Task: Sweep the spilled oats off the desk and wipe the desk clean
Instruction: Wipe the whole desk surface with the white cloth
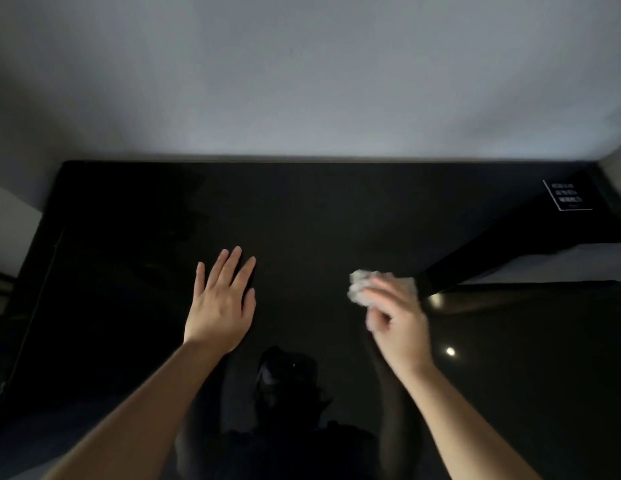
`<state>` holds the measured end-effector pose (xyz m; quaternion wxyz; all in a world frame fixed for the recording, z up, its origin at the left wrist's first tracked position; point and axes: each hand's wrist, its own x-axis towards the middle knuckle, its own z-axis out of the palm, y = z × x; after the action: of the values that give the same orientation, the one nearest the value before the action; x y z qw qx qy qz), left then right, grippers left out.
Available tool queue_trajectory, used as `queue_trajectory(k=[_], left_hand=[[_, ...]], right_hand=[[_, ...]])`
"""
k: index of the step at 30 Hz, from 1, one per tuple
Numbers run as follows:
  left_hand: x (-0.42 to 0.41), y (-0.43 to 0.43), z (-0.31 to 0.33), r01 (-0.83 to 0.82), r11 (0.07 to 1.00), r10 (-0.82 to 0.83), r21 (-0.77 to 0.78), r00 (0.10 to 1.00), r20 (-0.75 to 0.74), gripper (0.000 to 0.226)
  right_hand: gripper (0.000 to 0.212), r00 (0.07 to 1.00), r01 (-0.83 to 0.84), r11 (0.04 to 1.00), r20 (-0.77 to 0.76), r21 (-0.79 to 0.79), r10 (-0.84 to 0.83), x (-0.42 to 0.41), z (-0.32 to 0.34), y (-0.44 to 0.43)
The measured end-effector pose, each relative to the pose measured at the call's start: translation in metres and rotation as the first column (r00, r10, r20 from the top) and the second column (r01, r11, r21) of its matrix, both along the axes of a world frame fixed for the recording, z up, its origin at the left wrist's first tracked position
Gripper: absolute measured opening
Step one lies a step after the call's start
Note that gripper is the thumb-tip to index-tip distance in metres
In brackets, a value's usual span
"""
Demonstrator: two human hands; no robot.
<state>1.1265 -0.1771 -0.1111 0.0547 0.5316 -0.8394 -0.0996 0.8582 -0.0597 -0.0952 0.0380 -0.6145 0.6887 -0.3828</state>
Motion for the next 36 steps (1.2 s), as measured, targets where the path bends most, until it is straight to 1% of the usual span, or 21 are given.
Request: queue_trajectory(k=[3,4,5,7,9,10,13,14,15,16,18,20,22,24,27,28,29,31,33,34,36], left_hand=[[-0.002,0.004,0.002,-0.04,0.997,0.041,-0.07,0.999,0.014,0.054],[-0.003,0.008,0.003,-0.077,0.994,0.078,-0.077,0.997,0.005,0.05],[-0.003,0.013,0.005,-0.121,0.99,0.12,-0.066,0.993,-0.015,0.049],[-0.001,0.031,0.007,-0.172,0.984,0.17,-0.035,0.984,-0.052,0.049],[0.007,0.053,0.01,-0.161,0.986,0.158,-0.036,0.985,-0.064,0.054],[0.013,0.062,0.012,-0.155,0.987,0.152,-0.042,0.986,-0.069,0.056],[0.038,0.084,0.014,-0.193,0.98,0.19,-0.042,0.98,-0.065,0.058],[0.045,0.09,0.013,-0.208,0.978,0.206,-0.032,0.977,-0.055,0.059],[0.051,0.095,0.01,-0.217,0.976,0.216,-0.02,0.975,-0.045,0.059],[0.055,0.099,0.008,-0.221,0.975,0.221,-0.01,0.975,-0.039,0.06],[0.058,0.102,0.004,-0.224,0.975,0.224,0.001,0.974,-0.04,0.06],[0.059,0.102,0.002,-0.223,0.975,0.223,0.004,0.973,-0.053,0.059],[0.061,0.102,0.002,-0.226,0.974,0.226,0.007,0.972,-0.068,0.058],[0.061,0.102,0.001,-0.234,0.972,0.235,0.012,0.969,-0.082,0.057],[0.059,0.102,0.002,-0.239,0.971,0.239,0.007,0.967,-0.086,0.055],[0.059,0.101,0.001,-0.237,0.972,0.236,0.005,0.968,-0.088,0.055],[0.06,0.102,0.001,-0.233,0.973,0.232,0.003,0.969,-0.088,0.054],[0.061,0.101,0.0,-0.225,0.974,0.223,-0.002,0.97,-0.092,0.053],[0.06,0.101,0.001,-0.214,0.977,0.213,0.003,0.971,-0.109,0.051],[0.06,0.101,0.001,-0.209,0.978,0.209,0.009,0.97,-0.123,0.05],[0.064,0.102,0.003,-0.192,0.981,0.193,0.018,0.971,-0.142,0.05]], right_hand=[[0.043,0.935,0.354,0.935,0.015,0.005,-0.354,-0.027,0.001,0.012],[0.043,0.931,0.365,0.931,0.005,-0.007,-0.365,-0.015,0.0,0.016],[0.044,0.961,0.278,0.961,0.002,-0.005,-0.278,0.003,0.0,0.021],[0.044,1.0,0.002,1.0,-0.016,0.023,-0.002,0.034,-0.001,0.04],[0.038,0.993,-0.115,0.993,-0.031,0.029,0.115,0.03,-0.005,0.058],[0.036,0.997,-0.07,0.997,-0.034,0.015,0.071,0.018,-0.009,0.063],[0.035,0.959,0.283,0.959,0.004,0.015,-0.283,0.002,-0.007,0.057],[0.037,0.936,0.351,0.936,0.021,0.015,-0.352,0.014,-0.005,0.052],[0.038,0.935,0.352,0.936,0.038,0.009,-0.353,0.037,-0.001,0.045],[0.038,0.957,0.285,0.958,0.051,0.014,-0.286,0.066,0.003,0.041],[0.036,0.998,0.029,0.999,0.055,0.042,-0.031,0.122,0.005,0.045],[0.034,0.979,-0.203,0.978,0.012,0.042,0.202,0.145,0.001,0.053],[0.038,0.946,-0.324,0.946,0.012,-0.003,0.324,0.126,0.003,0.053],[0.042,0.974,-0.225,0.974,-0.008,-0.018,0.225,0.091,0.001,0.044],[0.037,0.986,0.162,0.985,0.017,0.059,-0.163,0.074,0.003,0.029],[0.036,0.981,0.193,0.98,0.019,0.054,-0.194,0.09,0.003,0.027],[0.037,0.991,0.132,0.99,0.012,0.042,-0.132,0.112,0.004,0.028],[0.037,0.995,-0.1,0.995,-0.014,0.02,0.1,0.149,0.0,0.048],[0.035,0.974,-0.223,0.974,-0.026,0.029,0.224,0.15,-0.004,0.068],[0.035,0.977,-0.211,0.977,-0.023,0.022,0.212,0.136,-0.007,0.074],[0.034,0.999,0.0,1.0,-0.045,0.016,0.0,0.1,-0.013,0.083]])
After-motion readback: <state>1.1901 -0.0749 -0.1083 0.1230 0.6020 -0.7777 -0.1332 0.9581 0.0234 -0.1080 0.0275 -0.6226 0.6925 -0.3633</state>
